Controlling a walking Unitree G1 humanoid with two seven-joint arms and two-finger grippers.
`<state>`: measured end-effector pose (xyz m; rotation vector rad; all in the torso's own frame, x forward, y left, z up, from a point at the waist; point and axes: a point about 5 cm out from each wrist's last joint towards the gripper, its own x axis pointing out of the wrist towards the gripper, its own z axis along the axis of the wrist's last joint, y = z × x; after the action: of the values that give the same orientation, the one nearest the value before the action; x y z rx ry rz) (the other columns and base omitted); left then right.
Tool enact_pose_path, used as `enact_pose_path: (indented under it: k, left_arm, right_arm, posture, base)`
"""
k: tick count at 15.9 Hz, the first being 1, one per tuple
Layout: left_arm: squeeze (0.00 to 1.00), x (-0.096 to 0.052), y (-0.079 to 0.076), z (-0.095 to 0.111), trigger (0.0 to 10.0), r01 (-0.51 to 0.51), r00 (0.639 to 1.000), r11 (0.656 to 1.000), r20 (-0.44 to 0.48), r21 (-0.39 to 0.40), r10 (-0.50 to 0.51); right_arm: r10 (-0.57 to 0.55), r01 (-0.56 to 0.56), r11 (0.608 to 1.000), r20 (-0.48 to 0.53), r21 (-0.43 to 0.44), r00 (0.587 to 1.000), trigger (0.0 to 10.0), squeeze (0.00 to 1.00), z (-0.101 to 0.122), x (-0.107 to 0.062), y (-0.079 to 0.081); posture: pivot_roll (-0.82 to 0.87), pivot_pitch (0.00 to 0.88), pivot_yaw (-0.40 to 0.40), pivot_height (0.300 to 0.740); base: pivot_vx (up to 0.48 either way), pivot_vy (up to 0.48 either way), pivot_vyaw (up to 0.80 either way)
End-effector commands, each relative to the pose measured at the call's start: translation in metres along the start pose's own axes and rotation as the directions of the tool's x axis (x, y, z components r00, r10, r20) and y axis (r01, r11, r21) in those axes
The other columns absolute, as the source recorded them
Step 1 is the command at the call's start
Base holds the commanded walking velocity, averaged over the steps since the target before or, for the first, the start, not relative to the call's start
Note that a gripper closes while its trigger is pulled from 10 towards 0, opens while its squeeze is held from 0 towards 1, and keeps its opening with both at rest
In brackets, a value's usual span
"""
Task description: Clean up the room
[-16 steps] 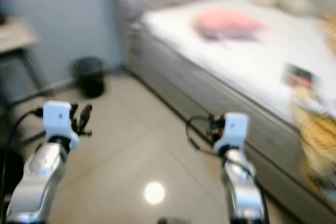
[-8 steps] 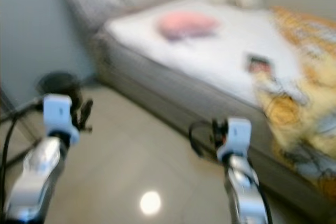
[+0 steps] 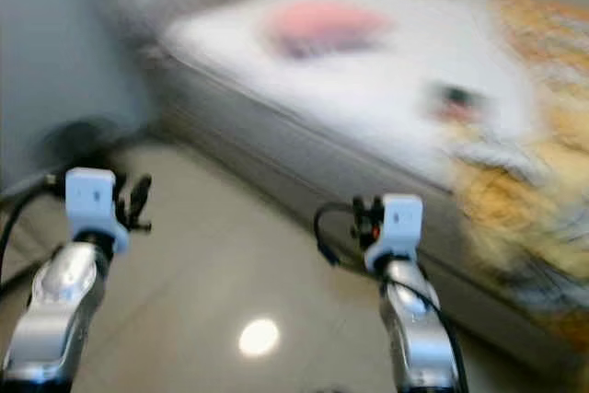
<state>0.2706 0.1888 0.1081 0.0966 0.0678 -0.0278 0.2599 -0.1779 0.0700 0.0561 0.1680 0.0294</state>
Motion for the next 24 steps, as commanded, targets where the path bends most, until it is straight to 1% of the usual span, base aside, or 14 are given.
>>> enact_pose_path:
  k: [1,6,8,10,12,13,14,15,16,17,19,20,22,24]
  left_arm:
    - [0.00,0.002,-0.006,0.003,10.0,0.027,1.000,1.000,0.011,0.001,-0.027]
    - [0.00,0.009,0.006,0.006,10.0,-0.024,0.999,1.000,0.031,-0.006,0.024]
    - [0.00,0.011,0.006,0.007,10.0,-0.023,0.999,1.000,0.033,-0.007,0.023]
    - [0.00,0.008,0.001,0.000,10.0,-0.004,1.000,0.999,0.003,-0.043,0.004]
    - [0.00,0.001,-0.003,-0.009,10.0,0.002,0.999,0.996,-0.032,-0.094,-0.005]
    - [0.00,0.000,-0.003,-0.019,10.0,-0.020,0.995,0.995,-0.098,-0.102,0.010]
    - [0.00,-0.004,-0.006,-0.024,10.0,0.001,0.992,0.995,-0.126,-0.100,-0.014]
    - [0.35,-0.007,-0.008,-0.026,10.0,0.025,0.991,0.995,-0.126,-0.098,-0.038]
    - [0.85,-0.009,-0.008,-0.027,10.0,0.028,0.992,0.993,-0.122,-0.110,-0.041]
    - [1.00,-0.013,-0.006,-0.027,10.0,0.031,0.992,0.988,-0.116,-0.153,-0.049]
    - [1.00,-0.017,-0.003,-0.028,10.0,0.035,0.990,0.988,-0.127,-0.151,-0.055]
    - [1.00,-0.019,-0.003,-0.028,10.0,0.042,0.990,0.987,-0.128,-0.156,-0.062]
    - [1.00,-0.021,-0.006,-0.017,10.0,0.056,0.995,0.973,-0.073,-0.224,-0.074]
    - [1.00,-0.020,-0.009,-0.012,10.0,0.089,0.993,0.973,-0.056,-0.213,-0.104]
  right_arm:
    - [-0.027,0.027,1.000,0.002,0.007,1.000,10.0,0.00,0.002,0.000,-0.005]
    - [-0.011,0.011,1.000,0.019,-0.013,1.000,10.0,0.00,0.009,0.006,-0.003]
    - [-0.006,0.007,1.000,0.029,-0.020,1.000,10.0,0.00,0.011,0.008,-0.003]
    - [0.002,0.001,0.999,0.071,-0.041,0.998,10.0,0.00,0.017,0.010,-0.001]
    - [0.016,-0.015,1.000,0.068,-0.020,0.998,10.0,0.00,0.016,0.007,-0.002]
    - [-0.012,0.011,1.000,0.062,0.010,0.998,10.0,0.00,0.015,0.005,-0.006]
    - [-0.002,0.000,1.000,0.071,0.029,0.997,10.0,0.00,0.016,0.004,-0.006]
    - [0.029,-0.030,0.999,0.076,0.014,0.997,10.0,0.00,0.017,0.004,-0.003]
    - [0.045,-0.047,0.999,0.078,0.015,0.996,10.0,0.40,0.018,0.004,-0.002]
    - [0.085,-0.087,0.996,0.069,0.014,0.994,10.0,1.00,0.015,0.002,0.001]
    - [0.085,-0.088,0.995,0.054,0.050,0.995,10.0,1.00,0.008,-0.005,0.000]
    - [0.091,-0.093,0.995,0.047,0.040,0.995,10.0,1.00,0.006,-0.008,0.000]
    - [0.111,-0.112,0.994,0.031,0.017,0.993,10.0,1.00,0.001,-0.012,0.001]
    - [0.119,-0.120,0.992,0.038,0.026,0.992,10.0,1.00,0.003,-0.013,0.002]
  posture:
    - [-0.06,0.000,-0.011,0.740]
    - [-0.06,0.000,-0.031,0.740]
    - [-0.06,0.000,-0.028,0.740]
    - [-0.06,0.000,-0.026,0.740]
    - [-0.06,0.000,-0.027,0.740]
    - [-0.06,0.000,-0.023,0.740]
    - [-0.06,0.000,-0.014,0.740]
    - [-0.07,0.000,-0.007,0.740]
    - [-0.07,0.000,-0.003,0.740]
    - [-0.07,0.000,0.008,0.740]
    - [-0.07,0.000,0.012,0.740]
    - [-0.06,0.000,0.010,0.740]
    - [-0.06,0.000,0.009,0.740]
    - [-0.05,0.000,-0.002,0.740]
  base:
    - [0.334,0.000,-0.80]
    - [0.317,0.000,-0.80]
    - [0.292,0.000,-0.66]
    - [0.000,0.000,0.00]
    - [0.000,0.000,0.00]
    - [0.000,0.000,0.00]
    - [0.000,0.000,0.00]
    - [0.000,0.000,0.00]
    - [0.000,0.000,0.00]
    - [0.000,0.000,0.00]
    - [0.000,0.000,0.00]
    - [0.000,0.000,0.00]
    - [0.000,0.000,0.00]
    - [0.000,0.000,0.00]
